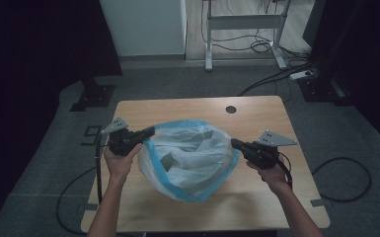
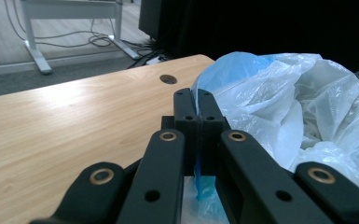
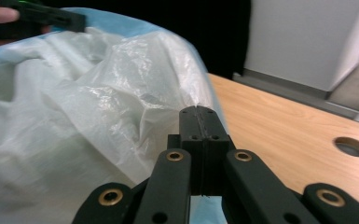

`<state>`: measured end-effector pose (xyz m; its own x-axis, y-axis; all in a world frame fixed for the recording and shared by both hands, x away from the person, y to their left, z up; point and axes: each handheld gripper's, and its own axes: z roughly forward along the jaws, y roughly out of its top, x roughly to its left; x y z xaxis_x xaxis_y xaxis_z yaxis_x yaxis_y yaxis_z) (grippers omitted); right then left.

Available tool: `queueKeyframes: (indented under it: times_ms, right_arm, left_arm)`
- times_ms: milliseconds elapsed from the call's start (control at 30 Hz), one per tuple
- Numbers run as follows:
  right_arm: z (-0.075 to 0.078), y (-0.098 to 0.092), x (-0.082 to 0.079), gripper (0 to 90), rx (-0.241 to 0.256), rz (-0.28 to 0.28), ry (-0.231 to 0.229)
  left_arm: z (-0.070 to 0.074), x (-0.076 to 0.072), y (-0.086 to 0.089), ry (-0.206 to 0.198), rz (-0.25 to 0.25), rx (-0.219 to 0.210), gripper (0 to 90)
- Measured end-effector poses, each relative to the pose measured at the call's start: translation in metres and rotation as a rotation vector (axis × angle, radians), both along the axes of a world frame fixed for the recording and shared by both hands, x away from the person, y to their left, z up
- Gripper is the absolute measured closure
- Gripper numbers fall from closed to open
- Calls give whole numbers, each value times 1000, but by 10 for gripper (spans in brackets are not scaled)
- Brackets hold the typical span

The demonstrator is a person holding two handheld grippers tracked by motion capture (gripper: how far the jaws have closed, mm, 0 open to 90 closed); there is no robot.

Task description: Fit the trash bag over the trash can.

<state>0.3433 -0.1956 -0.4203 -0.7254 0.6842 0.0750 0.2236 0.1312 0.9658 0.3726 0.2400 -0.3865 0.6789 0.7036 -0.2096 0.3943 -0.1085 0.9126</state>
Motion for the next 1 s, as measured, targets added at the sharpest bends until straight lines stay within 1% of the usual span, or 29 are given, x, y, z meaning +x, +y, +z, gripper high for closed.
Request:
queueKeyframes:
  times_ms: [167,267,333,400,467,500,533,633,767,867,1000]
  right_arm:
    - [2,8,9,894,-8,-68,5]
    - [0,14,18,894,-29,-113,17]
    - [-3,17,24,894,-32,-131,36]
    - [-7,21,30,894,-48,-148,46]
    - [-11,24,34,895,-54,-155,58]
    - [-13,26,37,895,-56,-160,66]
    - [-15,27,39,895,-57,-161,75]
    - [-20,32,44,895,-68,-162,104]
    - [-28,38,48,894,-95,-155,138]
    - [-32,40,48,895,-107,-151,154]
    - [-38,42,45,895,-120,-148,166]
  left_arm:
    - [-3,7,2,9,20,-8,895]
    - [-7,13,3,24,43,3,895]
    - [-10,18,4,36,51,15,895]
    - [-12,20,4,42,51,28,895]
    - [-13,21,4,49,51,46,895]
    - [-15,21,4,59,52,53,895]
    - [-17,23,4,81,53,51,894]
    - [-23,25,6,108,50,56,894]
    - [-32,24,10,130,52,57,894]
    - [-36,21,12,134,53,61,894]
    - [-39,17,13,125,44,50,893]
